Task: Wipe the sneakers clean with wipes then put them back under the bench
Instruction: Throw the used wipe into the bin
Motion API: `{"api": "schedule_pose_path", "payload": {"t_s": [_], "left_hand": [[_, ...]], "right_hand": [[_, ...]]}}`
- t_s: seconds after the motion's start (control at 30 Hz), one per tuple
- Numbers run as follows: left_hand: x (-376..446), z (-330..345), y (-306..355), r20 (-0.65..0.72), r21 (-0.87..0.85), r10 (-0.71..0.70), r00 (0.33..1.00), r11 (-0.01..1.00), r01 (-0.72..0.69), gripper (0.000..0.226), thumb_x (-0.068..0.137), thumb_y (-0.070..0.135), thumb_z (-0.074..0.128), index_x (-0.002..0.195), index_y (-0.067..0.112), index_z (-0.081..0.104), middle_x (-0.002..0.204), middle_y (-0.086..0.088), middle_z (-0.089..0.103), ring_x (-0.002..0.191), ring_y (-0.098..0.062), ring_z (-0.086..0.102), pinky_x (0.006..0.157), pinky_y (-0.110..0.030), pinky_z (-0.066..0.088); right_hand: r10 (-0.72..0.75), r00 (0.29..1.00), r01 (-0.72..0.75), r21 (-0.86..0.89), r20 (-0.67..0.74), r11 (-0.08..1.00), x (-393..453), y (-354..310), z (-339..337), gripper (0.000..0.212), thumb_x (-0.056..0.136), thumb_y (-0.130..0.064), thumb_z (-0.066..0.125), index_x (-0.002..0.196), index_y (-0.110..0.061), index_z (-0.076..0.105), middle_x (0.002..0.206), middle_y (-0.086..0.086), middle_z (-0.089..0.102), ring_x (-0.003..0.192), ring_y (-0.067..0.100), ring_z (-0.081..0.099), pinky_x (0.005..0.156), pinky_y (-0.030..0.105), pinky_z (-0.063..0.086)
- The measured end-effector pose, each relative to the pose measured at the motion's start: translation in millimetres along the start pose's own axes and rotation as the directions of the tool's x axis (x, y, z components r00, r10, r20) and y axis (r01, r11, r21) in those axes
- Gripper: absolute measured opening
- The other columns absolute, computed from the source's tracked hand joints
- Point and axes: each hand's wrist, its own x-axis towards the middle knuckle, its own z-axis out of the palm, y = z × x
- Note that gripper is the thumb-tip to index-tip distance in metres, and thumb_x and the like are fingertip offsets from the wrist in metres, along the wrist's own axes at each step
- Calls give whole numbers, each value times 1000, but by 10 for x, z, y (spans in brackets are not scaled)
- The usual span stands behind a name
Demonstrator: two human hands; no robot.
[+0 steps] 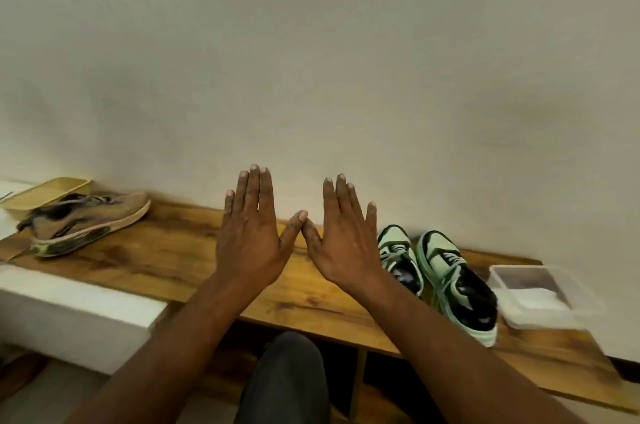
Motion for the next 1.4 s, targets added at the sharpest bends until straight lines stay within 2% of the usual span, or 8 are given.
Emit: {"api": "schedule_pose_path", "payload": {"t_s": [0.3, 0.57, 0.73, 0.87, 0.97, 1.07, 1.23, 1.4], "left_hand": [[150, 488, 1118, 95, -94, 113, 989, 990, -104, 94, 100, 77, 18, 167, 14, -1, 175, -8, 1, 162, -24, -4, 130, -51, 7], [22, 794, 1797, 169, -169, 201, 965, 970, -172, 99, 94, 83, 13, 167, 19, -2, 175, -6, 3, 162, -24, 1, 130, -52, 9], [-132, 1107, 1864, 211, -197, 176, 962, 971, -134, 101, 92, 87, 15, 167, 20, 2, 175, -4, 9, 161, -22, 7, 130, -51, 12], [-139, 1384, 1869, 233, -243, 114, 966, 968, -56, 101, 91, 88, 18, 166, 20, 11, 173, -6, 19, 160, -23, 16, 128, -50, 18], [-147, 1623, 1834, 239, -317, 56, 969, 948, 24, 93, 96, 80, 34, 164, 18, 23, 168, -7, 31, 156, -24, 28, 126, -50, 25], [-132, 1846, 1755, 269, -406, -31, 963, 903, 142, 80, 98, 66, 51, 161, 18, 33, 162, -6, 43, 149, -26, 39, 121, -50, 34], [52, 2060, 1645, 476, -617, -173, 862, 633, 468, 69, 95, 48, 71, 153, 20, 46, 150, -1, 56, 128, -14, 55, 104, -36, 48], [100, 2178, 1557, 569, -641, -175, 803, 517, 567, 81, 71, 44, 93, 141, 32, 53, 141, 2, 60, 126, -16, 59, 103, -39, 54]], "right_hand": [[211, 973, -215, -39, -89, 976, -328, 1017, -536, 81, 102, -63, 33, 164, -21, 1, 173, 5, -6, 159, 23, -3, 125, 59, 1], [425, 896, -424, 40, -131, 905, -792, 1675, -746, 96, 89, -81, 26, 164, -26, 7, 173, 0, -4, 159, 19, -2, 125, 54, 2], [503, 857, -497, 74, -113, 864, -931, 2027, -599, 85, 97, -66, 48, 163, -26, 13, 173, 1, 2, 159, 20, 5, 126, 55, 11], [562, 820, -554, 95, -110, 827, -915, 2244, -459, 81, 95, -59, 59, 160, -24, 25, 170, 5, 21, 155, 26, 24, 122, 53, 25], [621, 773, -607, 136, -130, 783, -884, 2369, -315, 68, 92, -54, 66, 149, -23, 43, 154, 4, 48, 140, 28, 46, 111, 51, 40], [615, 774, -600, 138, -149, 788, -800, 2461, -256, 59, 91, -48, 71, 141, -21, 52, 139, 5, 60, 126, 28, 57, 102, 45, 48], [660, 747, -648, 129, -83, 750, -648, 2693, -359, 51, 86, -38, 72, 133, -24, 61, 124, 0, 71, 110, 23, 67, 92, 38, 56], [712, 695, -716, 8, 94, 698, -618, 2894, -392, 44, 76, -33, 78, 118, -24, 69, 106, 2, 73, 95, 23, 68, 85, 42, 60]]}}
